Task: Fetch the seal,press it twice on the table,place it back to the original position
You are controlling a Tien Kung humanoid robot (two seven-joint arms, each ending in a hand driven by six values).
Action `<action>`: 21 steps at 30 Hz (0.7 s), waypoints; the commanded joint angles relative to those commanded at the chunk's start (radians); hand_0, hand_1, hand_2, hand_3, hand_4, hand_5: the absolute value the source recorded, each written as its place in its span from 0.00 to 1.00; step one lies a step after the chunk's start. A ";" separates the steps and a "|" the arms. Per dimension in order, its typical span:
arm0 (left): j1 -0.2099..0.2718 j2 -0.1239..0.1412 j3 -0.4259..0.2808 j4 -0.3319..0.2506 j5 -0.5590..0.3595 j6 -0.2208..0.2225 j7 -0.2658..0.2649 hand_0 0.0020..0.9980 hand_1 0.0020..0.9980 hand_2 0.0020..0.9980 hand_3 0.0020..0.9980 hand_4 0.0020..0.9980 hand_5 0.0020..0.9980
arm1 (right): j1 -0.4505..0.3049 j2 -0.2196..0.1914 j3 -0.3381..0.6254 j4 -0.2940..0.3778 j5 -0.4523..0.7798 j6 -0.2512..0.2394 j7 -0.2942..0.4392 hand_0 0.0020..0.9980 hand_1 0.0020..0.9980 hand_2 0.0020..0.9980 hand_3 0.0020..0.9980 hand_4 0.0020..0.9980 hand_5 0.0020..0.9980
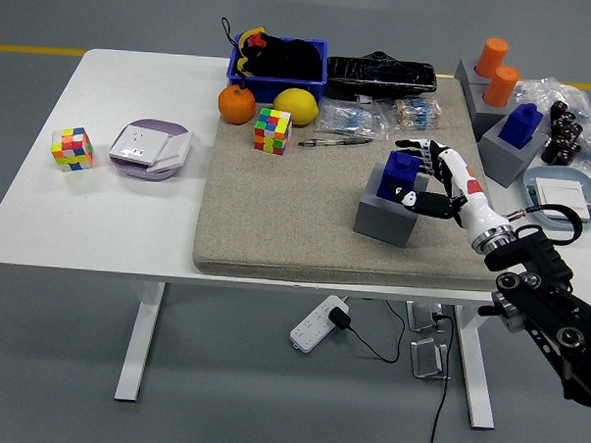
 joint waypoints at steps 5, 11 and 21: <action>-0.001 0.000 -0.001 0.000 0.000 0.000 0.000 0.72 0.70 0.68 0.72 0.65 0.22 | 0.002 -0.001 0.003 0.000 0.000 0.000 0.001 0.81 0.80 0.80 0.81 1.00 0.00; 0.000 -0.002 -0.002 0.001 0.000 -0.001 0.001 0.72 0.70 0.68 0.72 0.65 0.22 | -0.003 -0.003 0.012 0.014 -0.007 0.002 0.001 0.81 0.80 0.80 0.82 1.00 0.00; 0.006 -0.005 -0.012 0.002 0.002 -0.002 0.001 0.72 0.69 0.68 0.72 0.65 0.22 | -0.030 -0.029 0.120 0.088 -0.053 0.040 -0.012 0.83 0.81 0.81 0.82 1.00 0.00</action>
